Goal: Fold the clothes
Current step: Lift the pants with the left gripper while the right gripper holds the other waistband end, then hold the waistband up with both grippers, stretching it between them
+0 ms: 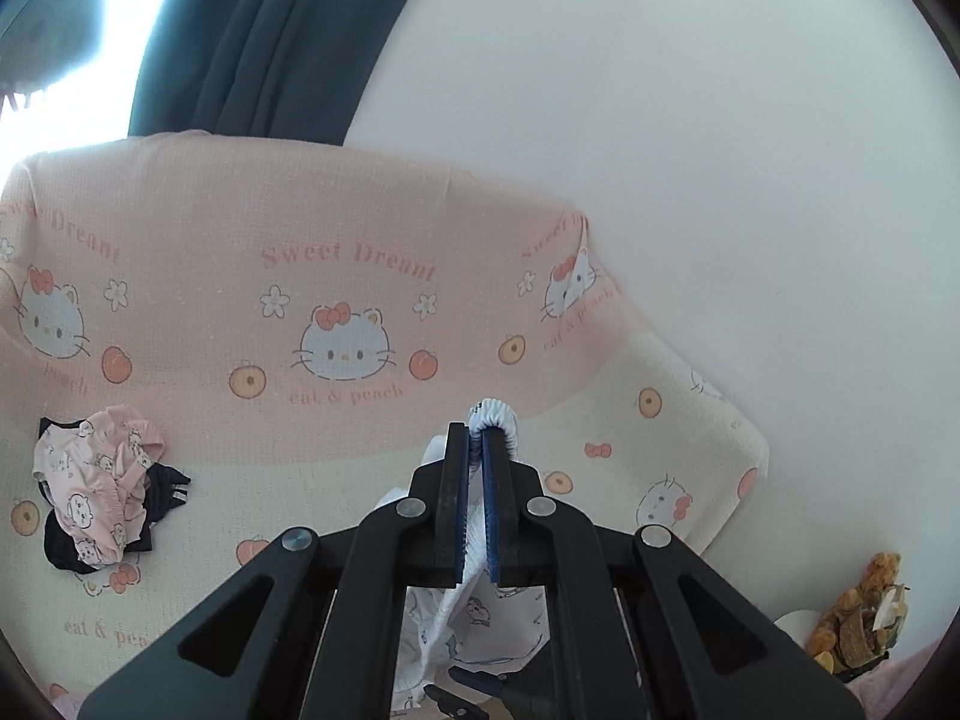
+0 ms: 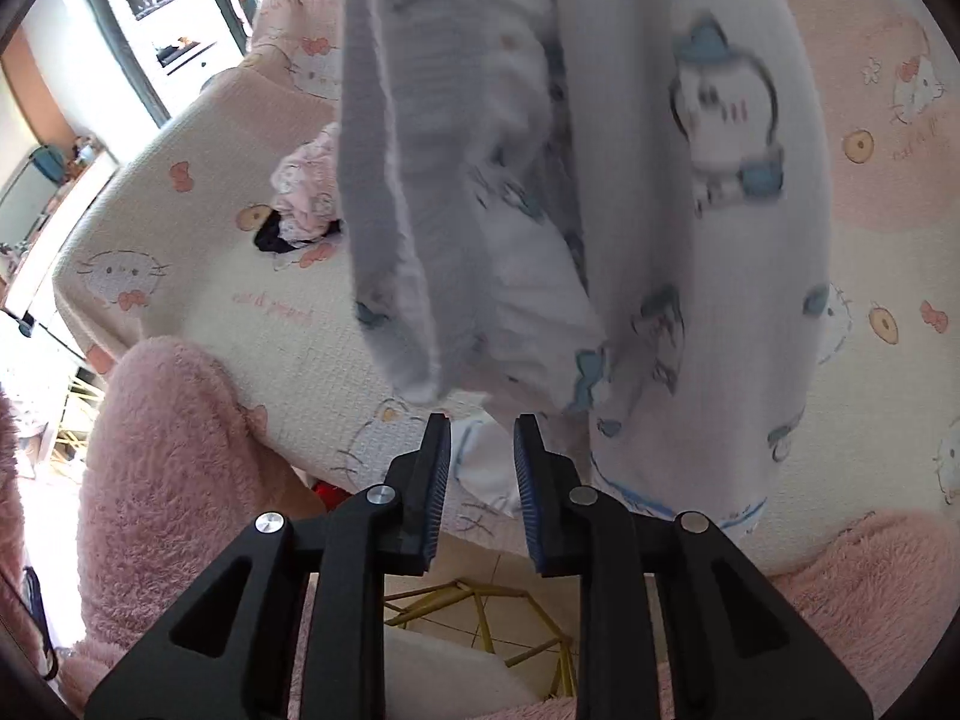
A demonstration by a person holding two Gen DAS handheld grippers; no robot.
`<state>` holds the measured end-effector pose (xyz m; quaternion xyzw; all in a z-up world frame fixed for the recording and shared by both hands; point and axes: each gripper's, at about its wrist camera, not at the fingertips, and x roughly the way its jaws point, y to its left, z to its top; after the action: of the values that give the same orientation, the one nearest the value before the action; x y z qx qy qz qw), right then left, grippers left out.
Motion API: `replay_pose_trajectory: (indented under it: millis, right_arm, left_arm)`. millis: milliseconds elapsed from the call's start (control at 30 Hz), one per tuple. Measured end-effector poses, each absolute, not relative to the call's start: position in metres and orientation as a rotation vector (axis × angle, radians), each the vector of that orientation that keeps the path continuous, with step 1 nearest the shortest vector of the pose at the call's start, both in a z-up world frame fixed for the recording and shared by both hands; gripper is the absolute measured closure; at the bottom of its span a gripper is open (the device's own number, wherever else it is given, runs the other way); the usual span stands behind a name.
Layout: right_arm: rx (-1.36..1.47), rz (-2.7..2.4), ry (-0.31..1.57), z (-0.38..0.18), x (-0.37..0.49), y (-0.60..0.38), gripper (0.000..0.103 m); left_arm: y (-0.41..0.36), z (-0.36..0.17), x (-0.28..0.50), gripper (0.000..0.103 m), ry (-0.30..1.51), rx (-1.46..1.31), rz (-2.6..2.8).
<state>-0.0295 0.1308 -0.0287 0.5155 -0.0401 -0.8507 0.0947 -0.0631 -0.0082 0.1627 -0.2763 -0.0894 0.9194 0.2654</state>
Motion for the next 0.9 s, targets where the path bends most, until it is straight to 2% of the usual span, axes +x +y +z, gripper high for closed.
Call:
replay_pose_trajectory:
  millis: [67,200,267,300,367,467,533,600,700,800,900]
  right_arm:
    - [1.592,-2.557,-0.136,-0.039,-0.032,0.139,0.082]
    - [1.457,-2.495,-0.247,-0.007,-0.021,0.15,0.082]
    - [1.38,-2.419,-0.284,0.009,-0.019,0.141,0.073]
    - [1.364,-2.396,-0.302,0.012,-0.021,0.135,0.065]
    - [1.33,-2.349,-0.335,0.017,-0.024,0.122,0.064]
    - [1.394,-2.368,-0.296,-0.004,-0.039,0.094,0.064]
    - [1.476,-2.426,-0.222,-0.025,-0.051,0.08,0.069]
    - [1.573,-2.492,-0.075,-0.049,-0.052,0.077,0.08]
    - [1.642,-2.58,0.082,-0.066,-0.049,0.098,0.083]
    - [1.614,-2.732,0.167,-0.044,-0.053,0.134,0.092]
    - [1.49,-2.888,0.134,0.011,-0.071,0.175,0.093]
  left_arm:
    - [-0.018,0.164,-0.059,0.098,-0.261,-0.744,2.503]
    - [-0.033,0.154,-0.059,0.098,-0.292,-0.798,2.523]
    - [-0.037,0.148,-0.059,0.098,-0.307,-0.817,2.529]
    - [-0.038,0.145,-0.058,0.098,-0.307,-0.821,2.535]
    - [-0.04,0.14,-0.055,0.098,-0.31,-0.836,2.555]
    - [-0.049,0.134,-0.051,0.098,-0.346,-0.853,2.571]
    - [-0.061,0.132,-0.047,0.098,-0.366,-0.863,2.59]
    - [-0.078,0.13,-0.044,0.098,-0.373,-0.883,2.628]
    - [-0.106,0.12,-0.045,0.098,-0.421,-0.939,2.657]
    - [-0.127,0.115,-0.053,0.099,-0.444,-0.967,2.686]
    - [-0.128,0.128,-0.066,0.099,-0.391,-0.92,2.67]
